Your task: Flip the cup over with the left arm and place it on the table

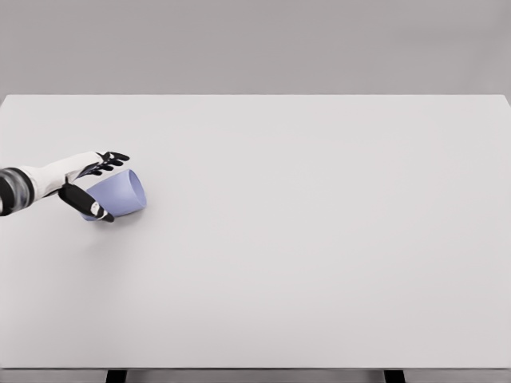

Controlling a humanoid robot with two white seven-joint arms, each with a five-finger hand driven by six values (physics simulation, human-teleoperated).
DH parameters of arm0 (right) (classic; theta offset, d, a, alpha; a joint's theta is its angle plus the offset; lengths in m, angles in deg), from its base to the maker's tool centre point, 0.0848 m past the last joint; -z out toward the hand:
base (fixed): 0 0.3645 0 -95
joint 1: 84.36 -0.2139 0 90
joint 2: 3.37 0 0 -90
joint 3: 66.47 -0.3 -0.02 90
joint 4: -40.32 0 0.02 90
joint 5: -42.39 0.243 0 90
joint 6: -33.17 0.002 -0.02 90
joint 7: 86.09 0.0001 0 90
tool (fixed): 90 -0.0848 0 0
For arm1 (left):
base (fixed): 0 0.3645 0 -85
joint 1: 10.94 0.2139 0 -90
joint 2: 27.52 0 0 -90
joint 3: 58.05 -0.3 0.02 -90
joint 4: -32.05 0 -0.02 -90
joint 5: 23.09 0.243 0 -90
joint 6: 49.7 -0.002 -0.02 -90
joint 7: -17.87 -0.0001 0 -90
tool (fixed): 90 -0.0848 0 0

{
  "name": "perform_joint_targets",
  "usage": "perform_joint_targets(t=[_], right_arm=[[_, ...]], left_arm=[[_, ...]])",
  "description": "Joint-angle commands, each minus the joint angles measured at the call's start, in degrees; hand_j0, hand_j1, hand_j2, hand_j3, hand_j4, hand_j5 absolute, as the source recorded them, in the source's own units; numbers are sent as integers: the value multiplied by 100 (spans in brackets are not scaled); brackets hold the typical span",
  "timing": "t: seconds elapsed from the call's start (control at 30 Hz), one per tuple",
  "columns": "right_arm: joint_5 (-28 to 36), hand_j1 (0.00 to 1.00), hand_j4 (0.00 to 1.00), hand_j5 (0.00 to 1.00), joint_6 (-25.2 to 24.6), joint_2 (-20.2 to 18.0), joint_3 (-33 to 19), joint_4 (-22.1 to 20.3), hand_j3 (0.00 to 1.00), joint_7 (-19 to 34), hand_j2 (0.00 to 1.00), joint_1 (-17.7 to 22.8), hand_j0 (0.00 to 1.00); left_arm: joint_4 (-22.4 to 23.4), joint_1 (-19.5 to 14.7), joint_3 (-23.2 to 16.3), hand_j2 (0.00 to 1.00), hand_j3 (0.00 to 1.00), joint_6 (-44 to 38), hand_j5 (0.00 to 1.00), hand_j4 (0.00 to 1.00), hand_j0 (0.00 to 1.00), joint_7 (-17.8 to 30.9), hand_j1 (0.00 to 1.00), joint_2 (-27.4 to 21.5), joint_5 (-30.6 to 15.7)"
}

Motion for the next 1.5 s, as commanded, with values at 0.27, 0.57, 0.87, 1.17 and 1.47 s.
perform_joint_targets(t=[0.27, 0.57, 0.87, 1.17, 1.47], right_arm=[[1, 100, 100, 100, 0, 0, 0, 0, 100, 4, 100, 0, 100], [1, 100, 100, 100, 0, 0, 0, 0, 100, 4, 100, 0, 100], [1, 100, 100, 100, 0, 0, 0, 0, 100, -4, 100, 0, 100], [1, 100, 100, 100, 0, 0, 0, 0, 100, 4, 100, 0, 100], [1, 100, 100, 100, 0, 0, 0, 0, 100, 4, 100, 0, 100]], left_arm=[[24, -35, -77, 100, 100, 11, 100, 100, 100, -1, 100, 187, 371], [33, -35, -174, 100, 100, 11, 100, 100, 100, -1, 100, 319, 573], [112, -35, -200, 99, 99, 11, 99, 99, 99, -1, 99, 328, 582], [208, -44, -200, 96, 96, 11, 96, 96, 96, -1, 96, 337, 617], [314, -88, -200, 89, 89, 2, 89, 89, 89, -1, 89, 346, 617]])
